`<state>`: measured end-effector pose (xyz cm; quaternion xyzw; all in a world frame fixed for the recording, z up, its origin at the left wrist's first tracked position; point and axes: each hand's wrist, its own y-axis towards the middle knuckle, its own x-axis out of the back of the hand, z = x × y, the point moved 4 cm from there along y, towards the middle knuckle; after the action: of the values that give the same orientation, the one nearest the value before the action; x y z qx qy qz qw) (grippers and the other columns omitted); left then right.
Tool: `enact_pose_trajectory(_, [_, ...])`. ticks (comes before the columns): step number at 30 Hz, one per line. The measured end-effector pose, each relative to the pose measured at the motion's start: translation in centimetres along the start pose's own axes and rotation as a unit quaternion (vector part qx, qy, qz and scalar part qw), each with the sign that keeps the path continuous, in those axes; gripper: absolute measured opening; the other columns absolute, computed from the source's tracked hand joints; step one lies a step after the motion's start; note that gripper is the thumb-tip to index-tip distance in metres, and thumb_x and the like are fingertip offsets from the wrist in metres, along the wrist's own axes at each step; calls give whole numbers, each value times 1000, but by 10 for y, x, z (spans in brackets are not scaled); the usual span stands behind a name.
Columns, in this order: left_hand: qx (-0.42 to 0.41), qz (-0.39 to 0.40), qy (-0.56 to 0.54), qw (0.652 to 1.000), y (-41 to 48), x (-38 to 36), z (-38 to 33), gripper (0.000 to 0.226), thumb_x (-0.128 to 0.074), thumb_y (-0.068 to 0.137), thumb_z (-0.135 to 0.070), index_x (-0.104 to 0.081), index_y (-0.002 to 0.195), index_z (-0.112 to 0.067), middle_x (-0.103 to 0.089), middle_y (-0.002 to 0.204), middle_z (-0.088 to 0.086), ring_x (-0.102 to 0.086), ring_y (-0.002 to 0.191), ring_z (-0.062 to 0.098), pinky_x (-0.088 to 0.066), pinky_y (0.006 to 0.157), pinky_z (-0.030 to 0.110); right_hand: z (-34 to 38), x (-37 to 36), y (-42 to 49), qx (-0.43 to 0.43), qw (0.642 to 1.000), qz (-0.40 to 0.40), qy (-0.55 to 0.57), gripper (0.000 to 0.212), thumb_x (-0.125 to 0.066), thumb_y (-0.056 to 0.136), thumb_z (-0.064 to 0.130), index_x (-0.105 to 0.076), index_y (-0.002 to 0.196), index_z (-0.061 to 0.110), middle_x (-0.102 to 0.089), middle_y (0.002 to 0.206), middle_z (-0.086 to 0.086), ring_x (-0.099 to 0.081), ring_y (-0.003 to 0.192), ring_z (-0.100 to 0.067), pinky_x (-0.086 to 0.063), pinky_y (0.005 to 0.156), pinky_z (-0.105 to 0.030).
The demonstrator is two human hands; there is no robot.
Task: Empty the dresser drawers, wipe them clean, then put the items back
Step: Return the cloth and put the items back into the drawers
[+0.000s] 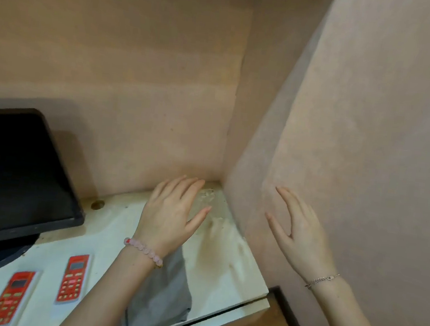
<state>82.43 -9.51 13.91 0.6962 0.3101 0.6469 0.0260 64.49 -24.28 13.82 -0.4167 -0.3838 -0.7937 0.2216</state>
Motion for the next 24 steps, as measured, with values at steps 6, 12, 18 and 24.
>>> enact_pose_trajectory(6, [-116, 21, -63, 991, 24, -3, -29, 53, -36, 87, -48, -60, 117, -12, -64, 116, 1, -59, 109, 22, -43, 90, 33, -3, 37, -42, -107, 990, -67, -54, 52, -47, 91, 42, -39, 138, 23, -44, 140, 7, -35, 129, -7, -24, 101, -17])
enact_pose_trajectory(12, [-238, 24, -136, 961, 12, -4, -52, 50, -38, 88, -48, -60, 116, -13, -64, 115, 0, -57, 110, 23, -42, 91, 33, 19, 57, -122, -221, 961, -130, -102, 50, -49, 91, 39, -41, 137, 22, -47, 138, 5, -40, 128, -10, -28, 101, -20])
enact_pose_trajectory(18, [-343, 57, -192, 918, -23, 1, -93, 52, -36, 88, -48, -57, 120, -14, -62, 118, 0, -57, 111, 23, -41, 93, 35, 50, 83, -217, -340, 909, -179, -161, 49, -48, 90, 40, -42, 136, 22, -48, 137, 6, -40, 128, -10, -30, 99, -19])
enact_pose_trajectory(24, [-431, 85, -242, 865, -56, 5, -156, 52, -39, 91, -48, -52, 128, -14, -57, 128, 0, -47, 125, 22, -34, 103, 36, 73, 117, -293, -419, 855, -219, -213, 49, -50, 90, 37, -42, 136, 22, -47, 138, 6, -40, 129, -11, -33, 97, -22])
